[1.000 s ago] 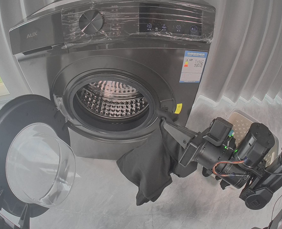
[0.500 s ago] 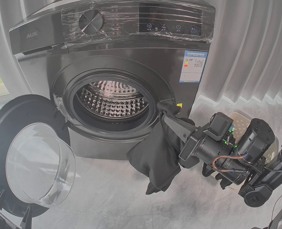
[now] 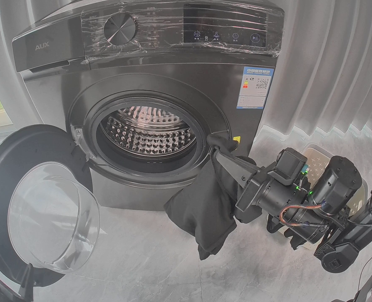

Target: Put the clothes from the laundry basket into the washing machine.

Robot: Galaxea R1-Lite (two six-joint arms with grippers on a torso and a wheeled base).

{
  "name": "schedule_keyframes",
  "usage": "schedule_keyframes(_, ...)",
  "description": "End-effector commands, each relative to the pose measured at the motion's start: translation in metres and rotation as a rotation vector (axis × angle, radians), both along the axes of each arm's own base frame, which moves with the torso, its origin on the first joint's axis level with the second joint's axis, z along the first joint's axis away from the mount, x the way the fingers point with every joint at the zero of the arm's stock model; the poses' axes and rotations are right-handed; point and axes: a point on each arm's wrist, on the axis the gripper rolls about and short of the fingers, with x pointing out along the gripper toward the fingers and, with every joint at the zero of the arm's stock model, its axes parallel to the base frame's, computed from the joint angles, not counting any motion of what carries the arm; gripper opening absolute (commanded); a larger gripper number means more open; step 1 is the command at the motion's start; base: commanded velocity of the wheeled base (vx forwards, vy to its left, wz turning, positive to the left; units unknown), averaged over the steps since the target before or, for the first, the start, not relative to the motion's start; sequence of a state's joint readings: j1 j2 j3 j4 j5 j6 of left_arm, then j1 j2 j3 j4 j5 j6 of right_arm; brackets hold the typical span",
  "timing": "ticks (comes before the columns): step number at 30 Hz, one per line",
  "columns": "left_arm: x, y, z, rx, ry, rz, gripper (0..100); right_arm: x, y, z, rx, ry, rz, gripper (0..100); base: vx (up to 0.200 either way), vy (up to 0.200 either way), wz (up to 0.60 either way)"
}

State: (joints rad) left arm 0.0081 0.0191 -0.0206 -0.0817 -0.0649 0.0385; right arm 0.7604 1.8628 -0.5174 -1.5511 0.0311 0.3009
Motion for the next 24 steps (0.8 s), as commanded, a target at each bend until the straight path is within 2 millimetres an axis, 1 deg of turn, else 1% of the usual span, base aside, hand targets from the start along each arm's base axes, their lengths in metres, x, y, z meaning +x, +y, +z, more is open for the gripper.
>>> schedule_keyframes(1, -0.005, 0.001, 0.109, -0.032, -0.369, 0.051, 100, 0.003, 0.002, -0.003, -0.004, 0.005, 0.000, 0, 0.000, 0.000, 0.00)
schedule_keyframes(2, 0.008, 0.001, 0.133, -0.011, -0.360, 0.051, 100, 0.005, 0.004, -0.003, 0.000, 0.004, -0.001, 0, 0.000, 0.000, 0.00)
schedule_keyframes(3, 0.015, 0.000, 0.136, 0.007, -0.325, 0.015, 100, 0.006, 0.004, -0.003, -0.001, 0.003, -0.003, 0, 0.000, 0.000, 0.00)
schedule_keyframes(5, 0.036, -0.001, 0.128, 0.031, -0.194, -0.070, 100, 0.006, 0.004, -0.002, 0.001, -0.001, -0.005, 0, 0.000, 0.000, 0.00)
schedule_keyframes(6, 0.040, -0.002, 0.126, 0.036, -0.168, -0.089, 100, 0.006, 0.004, -0.001, 0.003, -0.003, -0.005, 0, 0.000, 0.000, 0.00)
schedule_keyframes(7, 0.053, -0.003, 0.122, 0.045, -0.102, -0.149, 100, 0.006, 0.004, 0.000, 0.004, -0.006, -0.006, 0, 0.000, 0.000, 0.00)
schedule_keyframes(9, 0.060, -0.004, 0.120, 0.052, -0.066, -0.179, 100, 0.006, 0.004, 0.001, 0.007, -0.012, -0.007, 0, 0.000, 0.000, 0.00)
schedule_keyframes(10, 0.073, -0.006, 0.119, 0.049, -0.007, -0.236, 100, 0.008, 0.006, 0.005, 0.019, -0.024, -0.007, 0, 0.000, 0.000, 0.00)
schedule_keyframes(11, 0.081, -0.007, 0.117, 0.052, 0.029, -0.269, 100, 0.010, 0.007, 0.007, 0.028, -0.032, -0.005, 0, 0.000, 0.000, 0.00)
schedule_keyframes(12, 0.084, -0.008, 0.117, 0.052, 0.040, -0.281, 100, 0.010, 0.008, 0.008, 0.032, -0.035, -0.006, 0, 0.000, 0.000, 0.00)
schedule_keyframes(13, 0.098, -0.013, 0.114, 0.051, 0.096, -0.344, 100, 0.013, 0.009, 0.013, 0.046, -0.049, -0.008, 0, 0.000, 0.000, 0.00)
schedule_keyframes(15, 0.109, -0.022, 0.113, 0.044, 0.138, -0.421, 100, 0.015, 0.009, 0.015, 0.059, -0.054, -0.006, 0, 0.000, 0.000, 0.00)
schedule_keyframes(16, 0.109, -0.022, 0.113, 0.043, 0.143, -0.428, 100, 0.015, 0.009, 0.015, 0.059, -0.054, -0.006, 0, 0.000, 0.000, 0.00)
schedule_keyframes(17, 0.123, -0.031, 0.109, 0.047, 0.198, -0.469, 100, 0.018, 0.009, 0.019, 0.085, -0.054, -0.009, 0, 0.000, 0.000, 0.00)
schedule_keyframes(18, 0.125, -0.032, 0.109, 0.046, 0.202, -0.471, 100, 0.018, 0.009, 0.020, 0.086, -0.055, -0.008, 0, 0.000, 0.000, 0.00)
schedule_keyframes(21, 0.146, -0.050, 0.098, 0.043, 0.286, -0.532, 100, 0.022, 0.009, 0.026, 0.117, -0.061, -0.014, 0, 0.000, 0.000, 0.00)
schedule_keyframes(24, 0.166, -0.065, 0.091, 0.027, 0.310, -0.569, 100, 0.024, 0.010, 0.027, 0.123, -0.068, -0.018, 0, 0.000, 0.000, 0.00)
